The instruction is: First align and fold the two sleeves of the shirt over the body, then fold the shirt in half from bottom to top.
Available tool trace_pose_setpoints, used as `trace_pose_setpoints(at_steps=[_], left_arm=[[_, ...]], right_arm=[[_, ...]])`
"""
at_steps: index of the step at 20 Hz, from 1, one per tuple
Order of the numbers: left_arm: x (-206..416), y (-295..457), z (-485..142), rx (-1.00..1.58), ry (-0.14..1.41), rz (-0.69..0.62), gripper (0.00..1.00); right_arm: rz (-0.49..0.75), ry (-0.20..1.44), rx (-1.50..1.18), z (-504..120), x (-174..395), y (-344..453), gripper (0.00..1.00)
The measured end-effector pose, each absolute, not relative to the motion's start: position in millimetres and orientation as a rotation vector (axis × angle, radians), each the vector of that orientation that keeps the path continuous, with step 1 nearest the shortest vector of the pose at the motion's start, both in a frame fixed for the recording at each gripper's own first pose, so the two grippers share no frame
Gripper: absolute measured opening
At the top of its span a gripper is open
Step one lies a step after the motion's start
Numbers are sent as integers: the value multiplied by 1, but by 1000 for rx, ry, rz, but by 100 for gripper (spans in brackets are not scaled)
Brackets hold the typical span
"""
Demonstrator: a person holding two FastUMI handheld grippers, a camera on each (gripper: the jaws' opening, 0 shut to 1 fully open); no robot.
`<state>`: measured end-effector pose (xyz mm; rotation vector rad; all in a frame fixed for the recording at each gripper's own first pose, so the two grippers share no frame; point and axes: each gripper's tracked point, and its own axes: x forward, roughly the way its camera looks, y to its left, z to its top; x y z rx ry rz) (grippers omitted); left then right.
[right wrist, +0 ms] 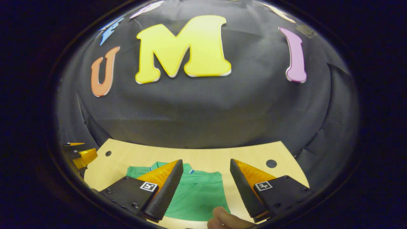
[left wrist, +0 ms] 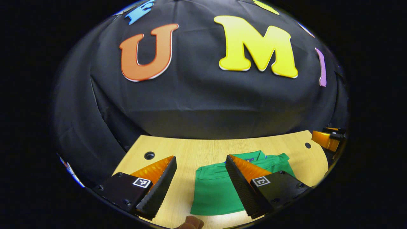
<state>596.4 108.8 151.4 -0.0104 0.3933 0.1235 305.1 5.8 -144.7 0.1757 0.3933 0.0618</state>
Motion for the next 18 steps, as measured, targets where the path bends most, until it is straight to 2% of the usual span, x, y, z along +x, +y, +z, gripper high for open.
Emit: trace_pose_setpoints(at_steps=[1, 8, 10, 11, 12, 18], left_arm=[[582, 107, 164, -11, 380, 127, 99], [494, 86, 247, -10, 236, 89, 99], [470, 89, 264, -7, 192, 99, 99], [458, 90, 270, -19, 178, 109, 99], [447, 94, 275, -36, 160, 130, 99], [394, 97, 272, -76, 148, 116, 99]], right_arm=[[69, 361, 169, -126, 290, 7, 95], [138, 180, 136, -28, 187, 21, 95], [155, 147, 133, -14, 158, 27, 95], [161, 135, 132, -8, 145, 29, 90], [168, 128, 144, -5, 133, 29, 95], [126, 77, 179, 4, 76, 16, 95]])
